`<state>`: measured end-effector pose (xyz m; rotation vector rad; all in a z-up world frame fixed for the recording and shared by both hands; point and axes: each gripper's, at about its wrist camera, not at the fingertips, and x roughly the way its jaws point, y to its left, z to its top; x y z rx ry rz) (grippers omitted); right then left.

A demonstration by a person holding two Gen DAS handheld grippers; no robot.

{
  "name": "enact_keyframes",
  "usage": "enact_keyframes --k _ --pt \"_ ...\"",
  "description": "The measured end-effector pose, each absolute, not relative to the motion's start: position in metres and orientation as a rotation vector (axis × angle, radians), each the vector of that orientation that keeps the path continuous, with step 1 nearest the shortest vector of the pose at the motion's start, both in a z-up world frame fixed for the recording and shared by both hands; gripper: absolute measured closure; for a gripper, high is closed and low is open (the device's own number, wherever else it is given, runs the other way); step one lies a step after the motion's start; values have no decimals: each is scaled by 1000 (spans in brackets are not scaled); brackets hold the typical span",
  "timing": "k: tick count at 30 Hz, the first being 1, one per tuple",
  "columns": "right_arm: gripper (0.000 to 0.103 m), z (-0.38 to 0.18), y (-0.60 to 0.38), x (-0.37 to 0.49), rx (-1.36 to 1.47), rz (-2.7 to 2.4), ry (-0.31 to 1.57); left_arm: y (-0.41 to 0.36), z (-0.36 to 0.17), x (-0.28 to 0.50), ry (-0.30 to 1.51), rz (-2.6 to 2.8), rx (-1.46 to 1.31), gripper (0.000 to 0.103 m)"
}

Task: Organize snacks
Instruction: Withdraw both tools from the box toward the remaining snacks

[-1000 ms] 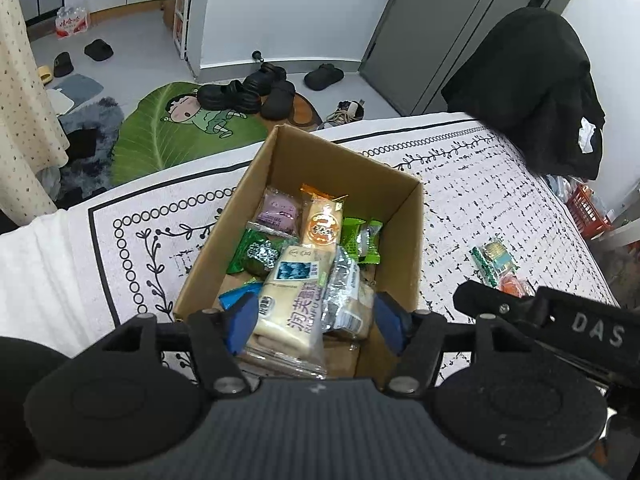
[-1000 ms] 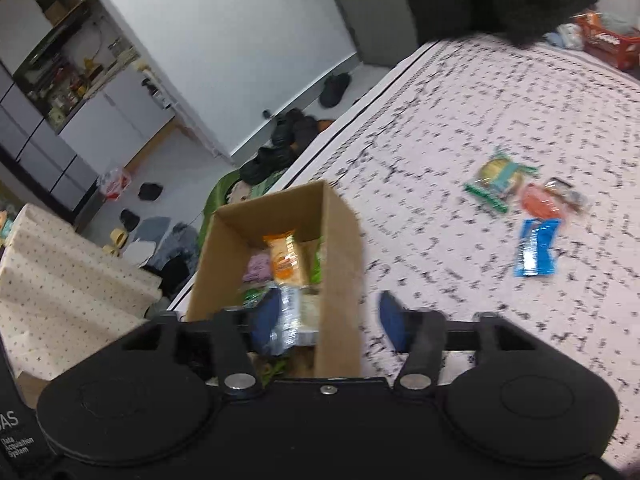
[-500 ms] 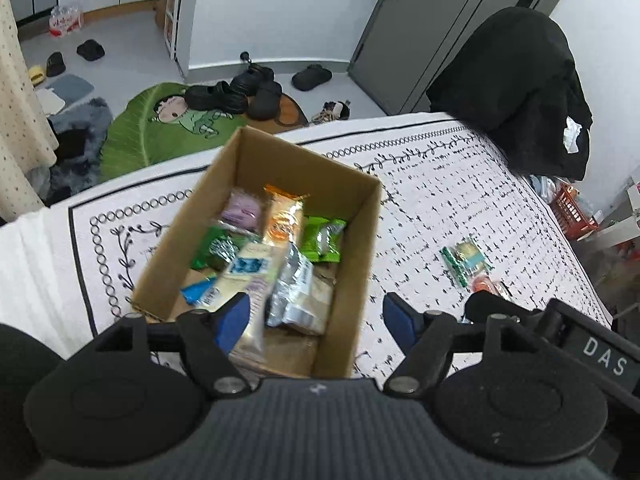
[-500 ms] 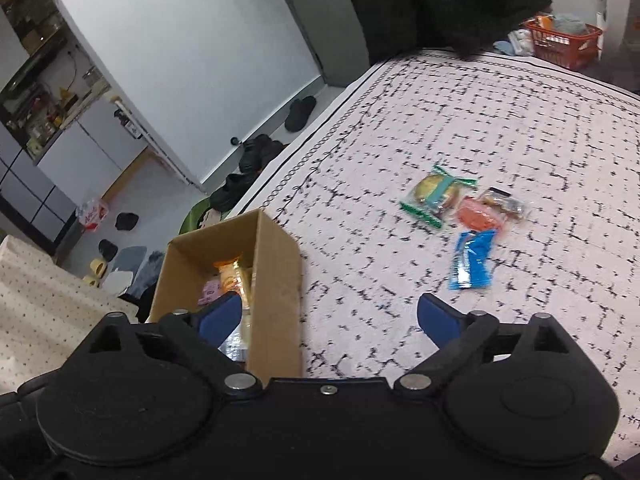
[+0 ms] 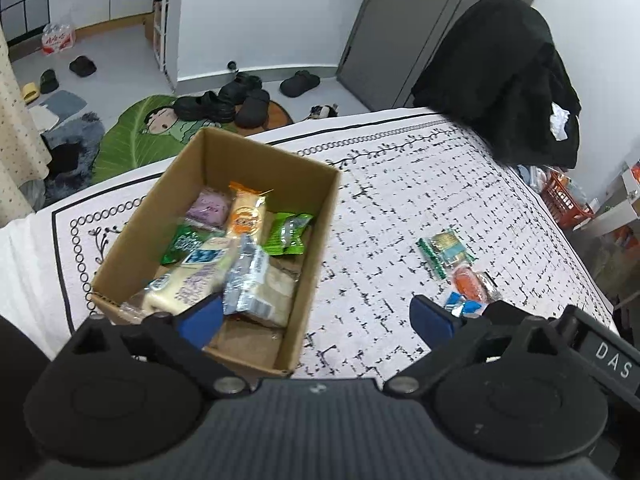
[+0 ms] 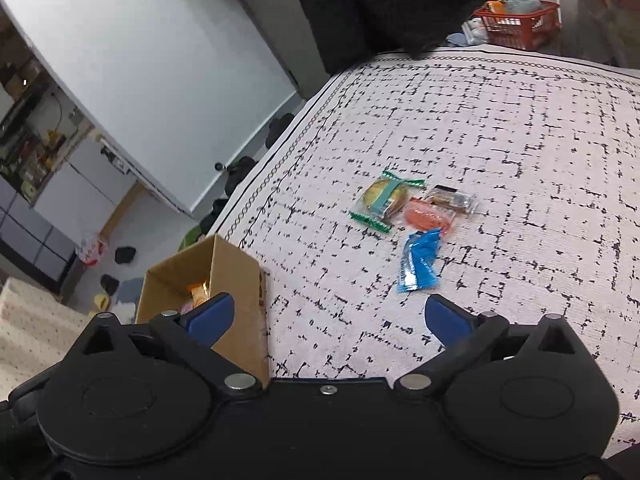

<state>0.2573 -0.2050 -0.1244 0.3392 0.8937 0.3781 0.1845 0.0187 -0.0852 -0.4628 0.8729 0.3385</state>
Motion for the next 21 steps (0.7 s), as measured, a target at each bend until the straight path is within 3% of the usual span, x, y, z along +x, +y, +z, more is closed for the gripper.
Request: enact_keyframes --k 13,21 --pt "2 -138 -253 265 360 317 917 -14 -85 191 829 291 -431 0" --pt "2 -152 -287 266 410 281 925 -41 -94 200 901 306 -351 0"
